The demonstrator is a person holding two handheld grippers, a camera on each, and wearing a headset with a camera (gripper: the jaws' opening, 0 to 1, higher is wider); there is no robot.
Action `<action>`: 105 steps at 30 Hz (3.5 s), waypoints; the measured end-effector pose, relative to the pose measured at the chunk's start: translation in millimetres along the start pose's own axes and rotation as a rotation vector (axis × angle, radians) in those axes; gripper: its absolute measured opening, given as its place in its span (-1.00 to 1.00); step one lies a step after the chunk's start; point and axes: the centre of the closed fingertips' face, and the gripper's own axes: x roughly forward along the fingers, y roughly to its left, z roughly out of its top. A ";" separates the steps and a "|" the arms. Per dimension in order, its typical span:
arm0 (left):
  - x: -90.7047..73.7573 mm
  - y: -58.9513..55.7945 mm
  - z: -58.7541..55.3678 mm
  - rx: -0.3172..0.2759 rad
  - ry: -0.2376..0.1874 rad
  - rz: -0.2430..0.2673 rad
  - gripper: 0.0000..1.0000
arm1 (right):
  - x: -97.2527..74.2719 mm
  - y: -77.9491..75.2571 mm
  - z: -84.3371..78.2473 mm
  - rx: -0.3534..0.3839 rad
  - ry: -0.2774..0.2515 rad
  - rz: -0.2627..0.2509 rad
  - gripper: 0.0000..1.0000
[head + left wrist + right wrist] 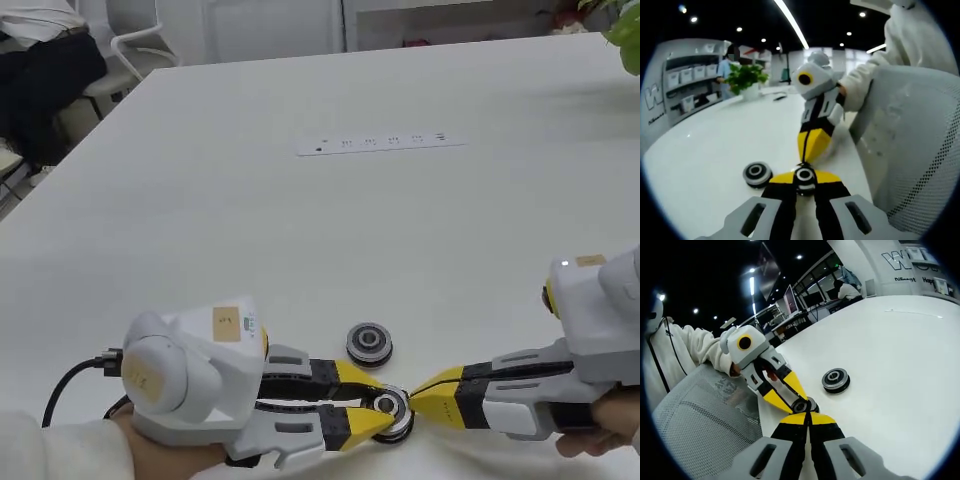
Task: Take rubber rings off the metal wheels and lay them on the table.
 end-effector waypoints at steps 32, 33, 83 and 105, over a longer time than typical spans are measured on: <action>-0.7 4.6 -0.6 0.006 0.014 0.000 -0.74 | 4.4 1.3 5.5 -0.042 0.009 0.001 -1.00; -0.8 5.0 -0.7 0.005 0.014 0.001 -0.74 | 4.8 0.7 5.7 -0.041 0.010 0.001 -1.00; -11.0 3.5 1.5 0.006 0.078 -0.024 -0.64 | 5.0 14.6 22.4 -0.049 0.051 -0.006 -1.00; -64.8 -25.4 10.3 -0.023 0.096 -0.089 0.08 | 0.9 45.8 49.2 -0.073 0.017 0.049 -1.00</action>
